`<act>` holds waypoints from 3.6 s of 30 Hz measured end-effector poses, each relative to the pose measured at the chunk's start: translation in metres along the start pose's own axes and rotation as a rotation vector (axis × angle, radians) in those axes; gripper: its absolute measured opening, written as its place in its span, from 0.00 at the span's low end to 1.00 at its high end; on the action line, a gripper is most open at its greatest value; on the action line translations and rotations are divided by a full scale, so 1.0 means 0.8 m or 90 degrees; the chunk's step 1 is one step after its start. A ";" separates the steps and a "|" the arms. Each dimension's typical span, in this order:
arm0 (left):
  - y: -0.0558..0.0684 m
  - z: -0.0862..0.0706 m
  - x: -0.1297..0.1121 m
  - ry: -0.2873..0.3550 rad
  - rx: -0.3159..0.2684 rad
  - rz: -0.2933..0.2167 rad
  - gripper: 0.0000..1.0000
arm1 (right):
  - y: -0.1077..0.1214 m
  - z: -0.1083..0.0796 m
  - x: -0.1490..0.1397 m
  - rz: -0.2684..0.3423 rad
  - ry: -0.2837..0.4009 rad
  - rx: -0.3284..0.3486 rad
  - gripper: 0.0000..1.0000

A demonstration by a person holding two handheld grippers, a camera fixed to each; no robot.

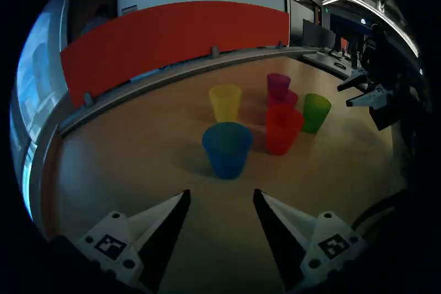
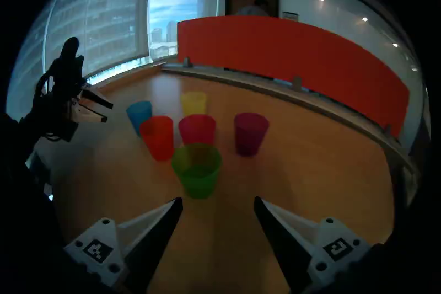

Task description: Pour water

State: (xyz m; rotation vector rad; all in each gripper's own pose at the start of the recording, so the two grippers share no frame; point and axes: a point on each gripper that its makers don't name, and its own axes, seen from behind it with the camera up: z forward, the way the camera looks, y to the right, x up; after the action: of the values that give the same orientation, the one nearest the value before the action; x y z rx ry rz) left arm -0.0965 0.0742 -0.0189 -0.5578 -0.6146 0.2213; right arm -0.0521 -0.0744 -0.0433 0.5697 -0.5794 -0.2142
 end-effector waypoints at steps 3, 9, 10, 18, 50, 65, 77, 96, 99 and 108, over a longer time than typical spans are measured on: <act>-0.002 -0.004 0.003 0.022 0.022 -0.007 0.84 | 0.010 -0.005 0.009 0.010 0.027 -0.033 1.00; -0.014 -0.015 0.009 0.069 0.064 -0.033 0.84 | 0.018 -0.013 0.030 0.029 0.084 -0.089 1.00; -0.017 -0.016 0.010 0.076 0.072 -0.037 0.84 | 0.020 -0.015 0.034 0.030 0.094 -0.099 1.00; -0.039 -0.041 0.035 0.170 0.156 -0.051 0.84 | 0.044 -0.036 0.066 0.057 0.195 -0.191 1.00; -0.062 -0.115 0.068 0.369 0.337 -0.153 0.84 | 0.096 -0.109 0.109 0.148 0.412 -0.383 1.00; -0.068 -0.119 0.077 0.403 0.361 -0.152 0.84 | 0.101 -0.107 0.107 0.178 0.411 -0.359 1.00; -0.073 -0.107 0.059 0.407 0.376 -0.145 0.84 | 0.114 -0.110 0.093 0.159 0.381 -0.404 1.00; -0.069 -0.081 0.037 0.409 0.367 -0.155 0.84 | 0.116 -0.109 0.085 0.158 0.367 -0.422 1.00; -0.071 -0.079 0.034 0.409 0.366 -0.157 0.84 | 0.118 -0.110 0.081 0.162 0.365 -0.424 1.00; -0.070 -0.068 0.027 0.398 0.363 -0.155 0.84 | 0.122 -0.115 0.081 0.165 0.365 -0.432 1.00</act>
State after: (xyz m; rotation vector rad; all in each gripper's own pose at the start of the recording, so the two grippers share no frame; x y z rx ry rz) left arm -0.0446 0.0121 -0.0139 0.0172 0.0071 -0.0189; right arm 0.0568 0.0248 -0.0224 -0.1165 0.0006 0.0115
